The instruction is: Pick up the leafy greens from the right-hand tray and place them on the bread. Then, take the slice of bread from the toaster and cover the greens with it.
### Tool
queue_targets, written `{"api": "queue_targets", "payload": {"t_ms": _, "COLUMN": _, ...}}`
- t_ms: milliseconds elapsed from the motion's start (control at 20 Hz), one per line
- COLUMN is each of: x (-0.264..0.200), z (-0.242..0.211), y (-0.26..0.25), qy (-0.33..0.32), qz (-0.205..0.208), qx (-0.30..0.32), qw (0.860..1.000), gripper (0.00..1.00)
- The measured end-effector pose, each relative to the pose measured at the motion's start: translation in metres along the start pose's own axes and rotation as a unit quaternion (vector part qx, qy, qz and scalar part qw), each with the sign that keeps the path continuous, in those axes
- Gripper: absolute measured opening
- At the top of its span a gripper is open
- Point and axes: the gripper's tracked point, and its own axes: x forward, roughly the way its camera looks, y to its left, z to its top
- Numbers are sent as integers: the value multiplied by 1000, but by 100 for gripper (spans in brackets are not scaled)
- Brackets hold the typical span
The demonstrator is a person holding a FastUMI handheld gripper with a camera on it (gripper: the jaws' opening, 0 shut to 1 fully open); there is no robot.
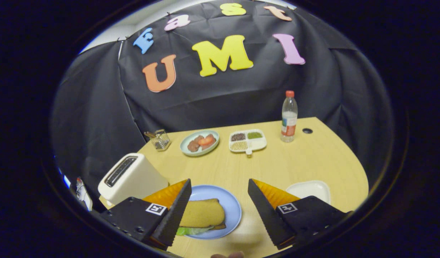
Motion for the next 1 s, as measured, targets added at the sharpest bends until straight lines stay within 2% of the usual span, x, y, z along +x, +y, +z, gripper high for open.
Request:
{"api": "queue_targets", "payload": {"t_ms": 250, "x": -61, "z": 70, "y": -6, "qy": -75, "qz": -58, "qx": -30, "qw": 995, "gripper": 96}}
{"api": "queue_targets", "payload": {"t_ms": 550, "x": -113, "z": 100, "y": -2, "qy": -120, "qz": -107, "qx": -34, "qw": 986, "gripper": 96}}
{"api": "queue_targets", "payload": {"t_ms": 1000, "x": -140, "z": 95, "y": 37, "qy": -160, "qz": -108, "qx": -53, "qw": 980, "gripper": 96}}
